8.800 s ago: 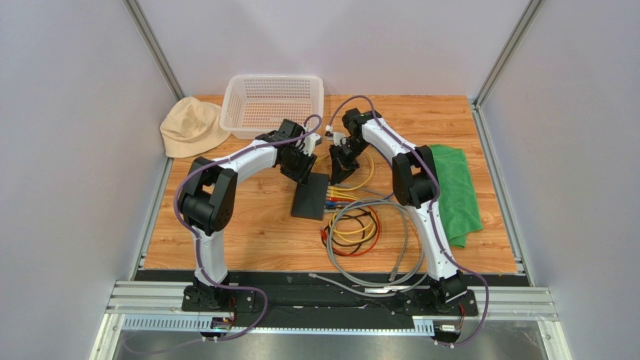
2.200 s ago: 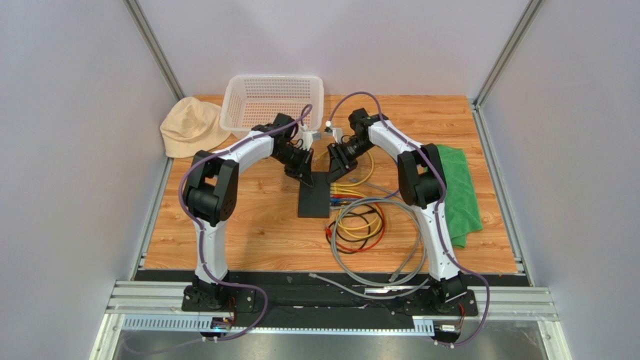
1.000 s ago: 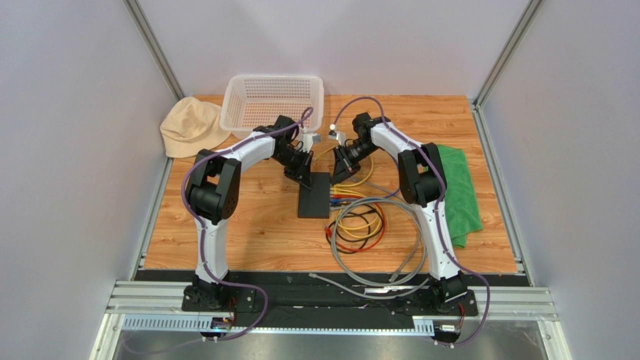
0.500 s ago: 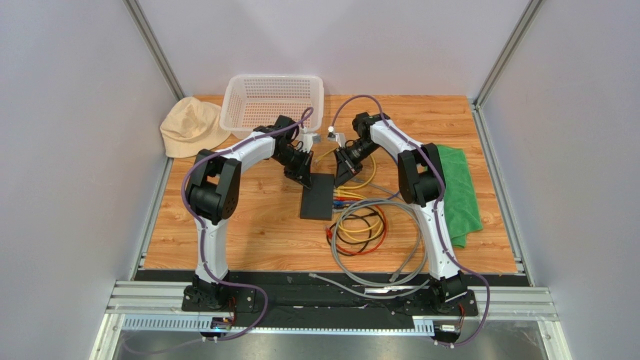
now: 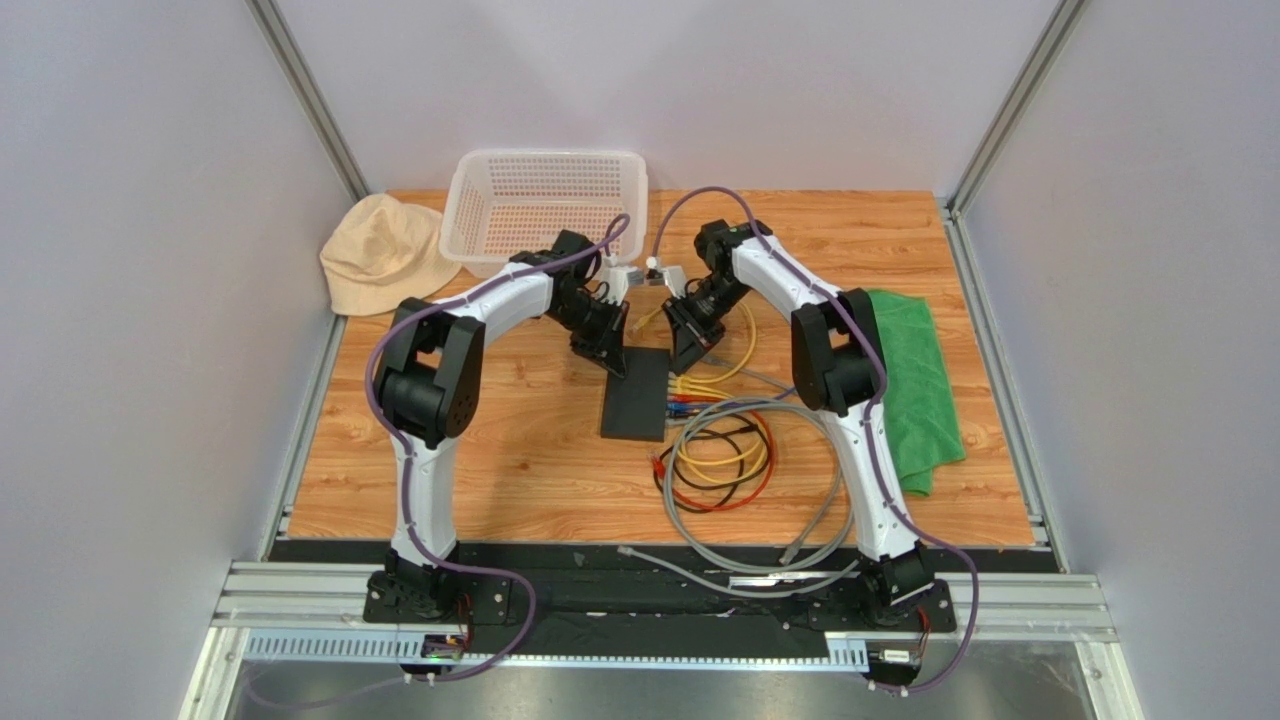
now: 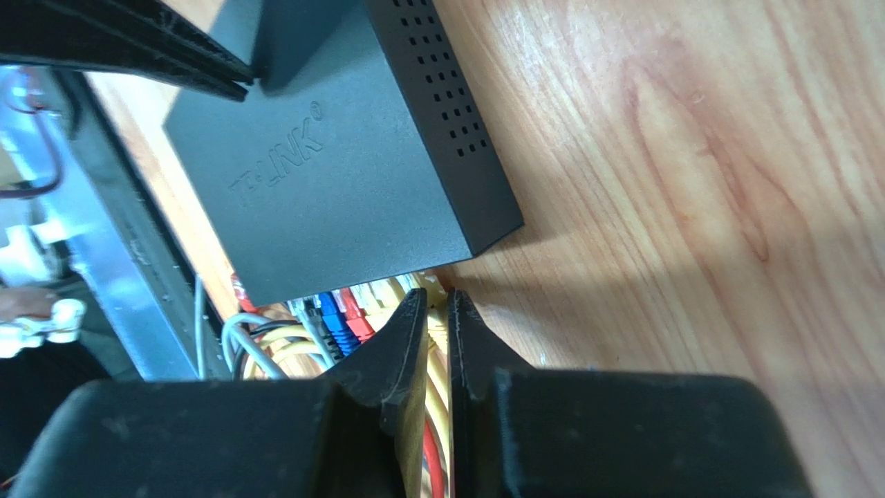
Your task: Pull the plug from the switch port
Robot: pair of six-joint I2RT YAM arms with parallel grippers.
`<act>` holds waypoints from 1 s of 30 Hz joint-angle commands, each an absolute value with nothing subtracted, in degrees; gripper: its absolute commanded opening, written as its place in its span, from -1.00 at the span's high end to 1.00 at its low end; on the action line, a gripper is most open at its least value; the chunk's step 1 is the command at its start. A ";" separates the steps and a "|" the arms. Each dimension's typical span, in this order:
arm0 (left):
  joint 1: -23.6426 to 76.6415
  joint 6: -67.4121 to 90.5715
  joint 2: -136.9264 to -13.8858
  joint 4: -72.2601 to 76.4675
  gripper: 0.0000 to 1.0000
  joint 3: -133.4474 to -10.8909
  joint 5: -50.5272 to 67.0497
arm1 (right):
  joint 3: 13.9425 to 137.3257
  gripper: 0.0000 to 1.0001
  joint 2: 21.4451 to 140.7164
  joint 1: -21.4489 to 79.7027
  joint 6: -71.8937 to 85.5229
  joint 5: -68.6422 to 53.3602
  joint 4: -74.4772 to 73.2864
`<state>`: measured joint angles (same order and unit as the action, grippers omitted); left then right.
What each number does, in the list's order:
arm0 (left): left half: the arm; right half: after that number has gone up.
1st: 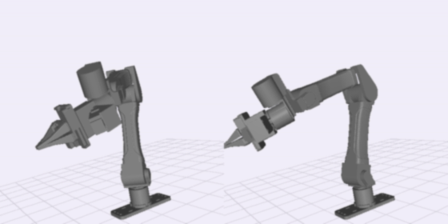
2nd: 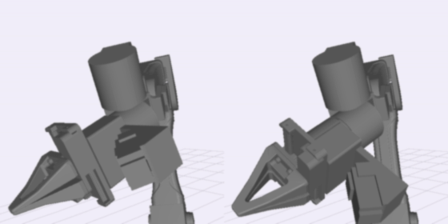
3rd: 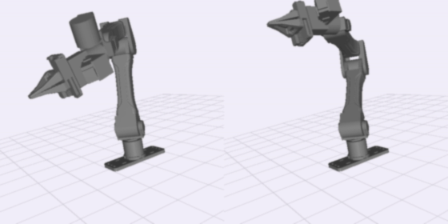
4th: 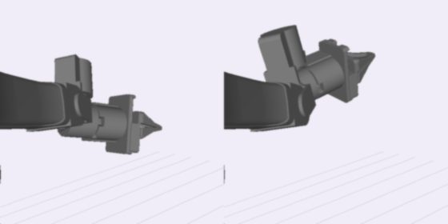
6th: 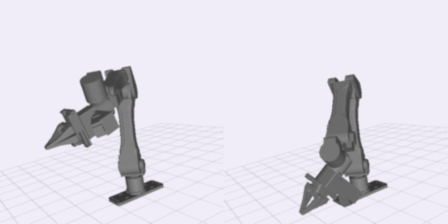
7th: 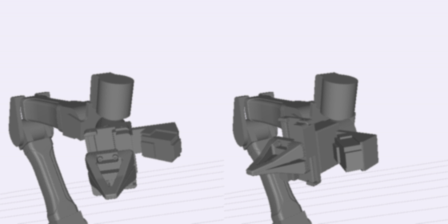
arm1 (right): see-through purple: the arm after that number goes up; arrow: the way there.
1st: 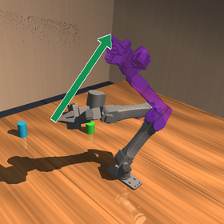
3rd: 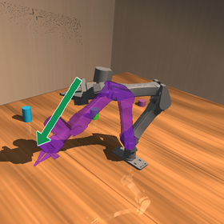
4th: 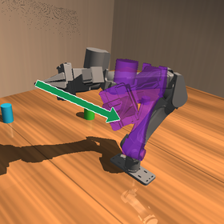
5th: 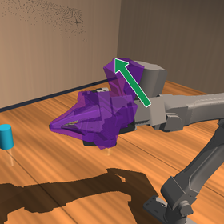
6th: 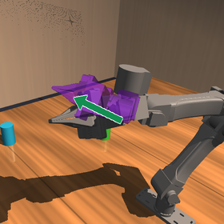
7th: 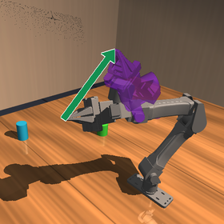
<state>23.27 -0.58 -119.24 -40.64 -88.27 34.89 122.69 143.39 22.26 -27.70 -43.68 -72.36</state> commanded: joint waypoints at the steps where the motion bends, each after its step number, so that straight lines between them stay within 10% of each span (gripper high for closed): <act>1: 23.64 -2.37 -120.41 -40.96 1.00 -90.26 34.37 | 122.78 1.00 144.76 24.69 -29.62 -23.40 -73.57; 17: 23.64 -2.46 -120.67 -41.22 1.00 -90.53 34.19 | 120.85 0.99 138.87 22.33 -28.39 -19.61 -73.39; 24: 23.73 -2.64 -120.59 -41.22 1.00 -90.62 34.10 | 117.78 0.44 135.01 19.43 -31.46 -17.66 -74.70; 30: 23.64 -2.55 -120.67 -41.31 1.00 -90.79 34.19 | 112.94 0.38 133.16 15.83 -34.10 -11.52 -73.13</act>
<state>23.33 -0.97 -119.61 -41.39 -88.88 35.05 115.02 135.83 18.48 -30.55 -18.04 -74.65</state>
